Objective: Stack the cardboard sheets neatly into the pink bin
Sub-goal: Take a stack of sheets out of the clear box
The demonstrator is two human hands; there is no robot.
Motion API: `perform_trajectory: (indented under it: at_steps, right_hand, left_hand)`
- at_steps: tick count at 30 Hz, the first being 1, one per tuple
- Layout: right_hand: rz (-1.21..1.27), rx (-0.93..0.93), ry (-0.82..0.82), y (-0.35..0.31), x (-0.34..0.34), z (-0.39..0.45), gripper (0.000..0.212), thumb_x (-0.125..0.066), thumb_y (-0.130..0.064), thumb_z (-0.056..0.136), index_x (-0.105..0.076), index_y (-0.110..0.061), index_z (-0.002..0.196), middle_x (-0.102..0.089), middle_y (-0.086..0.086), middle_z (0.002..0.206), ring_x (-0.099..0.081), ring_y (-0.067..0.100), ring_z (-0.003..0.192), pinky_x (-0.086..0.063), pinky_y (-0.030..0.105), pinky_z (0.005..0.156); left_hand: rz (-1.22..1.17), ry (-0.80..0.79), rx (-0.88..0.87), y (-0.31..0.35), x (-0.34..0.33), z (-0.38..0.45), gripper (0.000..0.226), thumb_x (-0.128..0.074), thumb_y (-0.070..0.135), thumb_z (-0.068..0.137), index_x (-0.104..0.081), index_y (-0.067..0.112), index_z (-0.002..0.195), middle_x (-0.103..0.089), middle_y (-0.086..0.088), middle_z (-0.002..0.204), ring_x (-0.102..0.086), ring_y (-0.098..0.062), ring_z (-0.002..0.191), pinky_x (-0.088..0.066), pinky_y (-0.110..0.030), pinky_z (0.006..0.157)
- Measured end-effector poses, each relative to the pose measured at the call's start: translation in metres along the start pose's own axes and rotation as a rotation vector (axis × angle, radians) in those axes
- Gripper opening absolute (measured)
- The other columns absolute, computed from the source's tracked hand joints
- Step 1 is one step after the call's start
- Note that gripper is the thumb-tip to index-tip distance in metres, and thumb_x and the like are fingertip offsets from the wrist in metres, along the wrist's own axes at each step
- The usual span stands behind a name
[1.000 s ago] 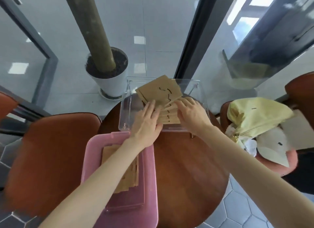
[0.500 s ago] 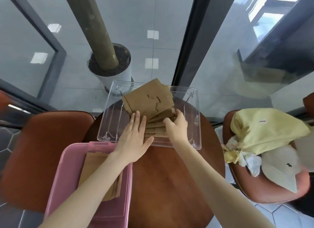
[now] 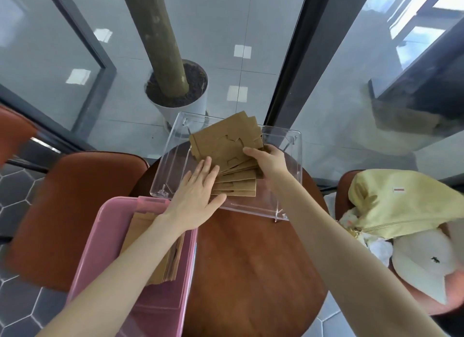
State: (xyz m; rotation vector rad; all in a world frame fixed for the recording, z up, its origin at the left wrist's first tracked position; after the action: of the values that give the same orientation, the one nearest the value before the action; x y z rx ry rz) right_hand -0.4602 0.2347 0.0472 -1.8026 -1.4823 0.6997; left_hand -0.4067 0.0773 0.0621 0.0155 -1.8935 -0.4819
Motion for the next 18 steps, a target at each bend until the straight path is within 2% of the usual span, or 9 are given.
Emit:
perform_trajectory:
  at_steps: [3,5,6,9,12,13,15,17,18]
  right_hand:
    - [0.053,0.097,0.044,-0.011,0.014,-0.015,0.028,-0.074,-0.016,0.076,-0.059,-0.017,0.099,-0.065,0.0,0.092,-0.065,0.02,0.087,-0.057,0.034,0.08]
    - [0.148,0.138,0.054,-0.014,0.029,-0.034,0.03,-0.074,-0.016,0.075,-0.06,-0.016,0.101,-0.067,0.001,0.094,-0.066,0.023,0.091,-0.057,0.039,0.084]
    - [0.207,0.144,0.043,-0.013,0.036,-0.044,0.027,-0.074,-0.015,0.075,-0.061,-0.017,0.098,-0.067,0.003,0.095,-0.066,0.024,0.092,-0.056,0.041,0.085]
    - [0.314,0.122,-0.037,-0.001,0.051,-0.081,0.021,-0.071,-0.013,0.079,-0.063,-0.017,0.097,-0.067,0.005,0.097,-0.067,0.022,0.086,-0.057,0.039,0.073]
    - [0.299,0.107,-0.111,0.023,0.061,-0.119,0.022,-0.066,-0.012,0.081,-0.061,-0.016,0.102,-0.067,0.004,0.095,-0.067,0.019,0.081,-0.054,0.033,0.065]
    - [0.29,0.107,-0.119,0.035,0.065,-0.131,0.023,-0.066,-0.012,0.08,-0.061,-0.016,0.102,-0.069,0.003,0.093,-0.068,0.018,0.08,-0.054,0.033,0.066]
    - [0.275,0.103,-0.118,0.061,0.073,-0.152,0.023,-0.067,-0.013,0.078,-0.062,-0.017,0.1,-0.072,0.0,0.087,-0.07,0.015,0.078,-0.055,0.033,0.068]
    - [0.26,0.087,-0.107,0.089,0.08,-0.168,0.022,-0.067,-0.012,0.078,-0.062,-0.017,0.099,-0.072,-0.001,0.085,-0.069,0.014,0.077,-0.055,0.033,0.068]
    - [0.244,0.071,-0.099,0.104,0.085,-0.175,0.022,-0.067,-0.011,0.078,-0.062,-0.016,0.099,-0.072,0.0,0.086,-0.069,0.015,0.078,-0.055,0.033,0.068]
  left_hand:
    - [-0.358,0.292,0.119,-0.005,0.037,-0.014,0.045,-0.043,0.03,0.092,-0.042,0.009,0.131,-0.031,-0.008,0.15,-0.026,-0.022,0.14,-0.02,-0.03,0.112]
    - [-0.666,0.449,0.262,-0.019,0.049,-0.033,0.036,-0.051,0.024,0.089,-0.05,0.01,0.122,-0.05,-0.007,0.134,-0.043,-0.02,0.127,-0.029,-0.023,0.101]
    - [-0.831,0.456,0.327,-0.023,0.045,-0.04,0.038,-0.055,0.024,0.086,-0.05,0.012,0.122,-0.052,-0.005,0.131,-0.047,-0.018,0.123,-0.031,-0.023,0.098]
    - [-1.229,0.285,0.407,-0.014,0.021,-0.053,0.07,-0.067,0.044,0.071,-0.041,0.018,0.131,-0.047,-0.001,0.137,-0.046,-0.015,0.124,-0.034,-0.033,0.105]
    - [-1.47,0.076,0.34,0.01,0.007,-0.067,0.101,-0.075,0.064,0.043,-0.042,0.026,0.131,-0.053,0.0,0.135,-0.05,-0.018,0.122,-0.036,-0.042,0.106]
    - [-1.501,0.021,0.302,0.018,0.003,-0.074,0.098,-0.077,0.063,0.044,-0.045,0.026,0.128,-0.058,0.0,0.129,-0.055,-0.017,0.117,-0.042,-0.04,0.1]
    - [-1.465,-0.019,0.262,0.032,-0.007,-0.091,0.066,-0.075,0.047,0.062,-0.053,0.022,0.12,-0.067,0.0,0.115,-0.063,-0.014,0.105,-0.049,-0.034,0.089]
    - [-1.372,0.029,0.262,0.036,-0.018,-0.111,0.034,-0.069,0.025,0.077,-0.059,0.019,0.109,-0.069,0.005,0.102,-0.064,-0.009,0.098,-0.051,-0.026,0.085]
    - [-1.349,0.049,0.254,0.038,-0.025,-0.121,0.028,-0.067,0.019,0.078,-0.059,0.019,0.105,-0.069,0.007,0.099,-0.064,-0.008,0.097,-0.051,-0.02,0.082]
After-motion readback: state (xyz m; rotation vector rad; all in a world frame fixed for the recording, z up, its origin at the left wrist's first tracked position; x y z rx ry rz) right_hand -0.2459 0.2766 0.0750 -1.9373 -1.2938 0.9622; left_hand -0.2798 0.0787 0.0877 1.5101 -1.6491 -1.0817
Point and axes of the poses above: each hand's wrist, its own z-axis towards the middle knuckle, its own x-axis out of the back of the hand, y = z × x, the point moved 10 cm from there along z, towards the middle knuckle
